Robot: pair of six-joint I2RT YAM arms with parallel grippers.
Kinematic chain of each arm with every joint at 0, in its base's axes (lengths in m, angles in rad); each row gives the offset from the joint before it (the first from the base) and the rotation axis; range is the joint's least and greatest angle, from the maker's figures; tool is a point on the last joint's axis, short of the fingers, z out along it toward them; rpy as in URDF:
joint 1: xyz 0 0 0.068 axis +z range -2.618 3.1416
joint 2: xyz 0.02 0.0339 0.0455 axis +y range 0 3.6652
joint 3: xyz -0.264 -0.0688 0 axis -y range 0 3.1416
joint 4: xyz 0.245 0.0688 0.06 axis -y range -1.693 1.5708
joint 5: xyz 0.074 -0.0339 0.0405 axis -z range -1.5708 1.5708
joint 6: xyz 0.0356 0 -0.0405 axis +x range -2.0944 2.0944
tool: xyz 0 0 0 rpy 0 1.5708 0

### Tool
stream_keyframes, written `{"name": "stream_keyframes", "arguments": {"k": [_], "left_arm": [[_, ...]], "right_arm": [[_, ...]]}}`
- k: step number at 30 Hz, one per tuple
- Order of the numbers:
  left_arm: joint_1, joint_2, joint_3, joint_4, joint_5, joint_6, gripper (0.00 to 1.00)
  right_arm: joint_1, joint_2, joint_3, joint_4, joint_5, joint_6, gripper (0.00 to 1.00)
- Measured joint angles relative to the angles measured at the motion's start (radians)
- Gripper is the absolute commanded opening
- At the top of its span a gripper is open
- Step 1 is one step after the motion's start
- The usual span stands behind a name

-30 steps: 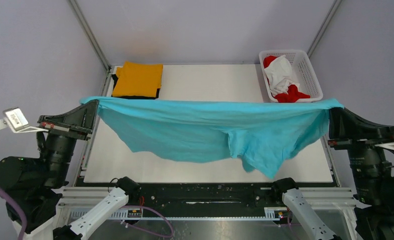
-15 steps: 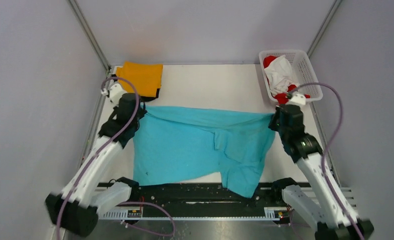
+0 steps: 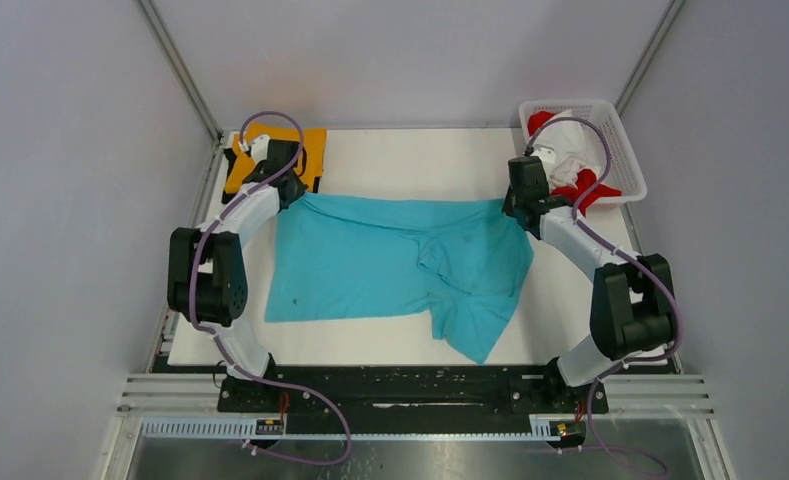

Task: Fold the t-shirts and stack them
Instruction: Flatten out the tshirt

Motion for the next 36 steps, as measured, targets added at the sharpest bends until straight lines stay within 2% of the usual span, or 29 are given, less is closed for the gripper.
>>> {"name": "stream_keyframes", "arguments": {"k": [1, 2, 3, 4, 5, 7, 8, 9, 14, 19, 25, 31, 36], "left_arm": [[0.003, 0.027, 0.034, 0.003, 0.002, 0.005, 0.17], [0.007, 0.051, 0.064, 0.003, 0.005, 0.008, 0.29], [0.011, 0.071, 0.087, 0.003, 0.006, 0.013, 0.52], [0.013, 0.082, 0.099, 0.003, 0.008, 0.021, 0.7], [0.016, 0.092, 0.111, -0.002, 0.01, 0.027, 0.82], [0.021, 0.1, 0.132, -0.023, 0.018, 0.023, 0.98], [0.023, 0.1, 0.136, -0.029, 0.023, 0.032, 0.99], [0.024, 0.095, 0.138, -0.031, 0.028, 0.032, 0.99], [0.025, -0.022, 0.075, -0.054, 0.064, 0.031, 0.99], [0.025, -0.344, -0.123, -0.109, 0.088, 0.008, 0.99], [0.026, -0.721, -0.422, -0.228, 0.09, -0.066, 0.99], [0.026, -0.772, -0.613, -0.341, 0.103, -0.141, 0.98], [0.026, -0.683, -0.639, -0.375, 0.113, -0.174, 0.89]], "right_arm": [[0.0, 0.03, 0.036, 0.006, 0.009, -0.003, 0.11], [-0.001, 0.056, 0.072, 0.01, 0.02, -0.005, 0.22], [-0.002, 0.08, 0.107, 0.013, 0.029, -0.01, 0.39], [-0.002, 0.096, 0.132, 0.014, 0.034, -0.009, 0.55], [-0.003, 0.112, 0.163, 0.009, 0.042, -0.015, 0.66], [-0.006, 0.129, 0.209, -0.001, 0.05, -0.028, 0.82], [-0.007, 0.129, 0.219, -0.006, 0.048, -0.033, 0.93], [-0.008, 0.124, 0.222, -0.008, 0.046, -0.035, 0.99], [-0.01, 0.016, 0.168, -0.034, -0.043, -0.05, 0.99], [-0.011, -0.254, -0.001, -0.032, -0.129, -0.014, 1.0], [-0.011, -0.558, -0.25, 0.016, -0.135, 0.075, 0.99], [-0.011, -0.614, -0.316, -0.012, -0.137, 0.106, 1.0], [-0.011, -0.597, -0.311, -0.042, -0.138, 0.106, 0.99]]}}
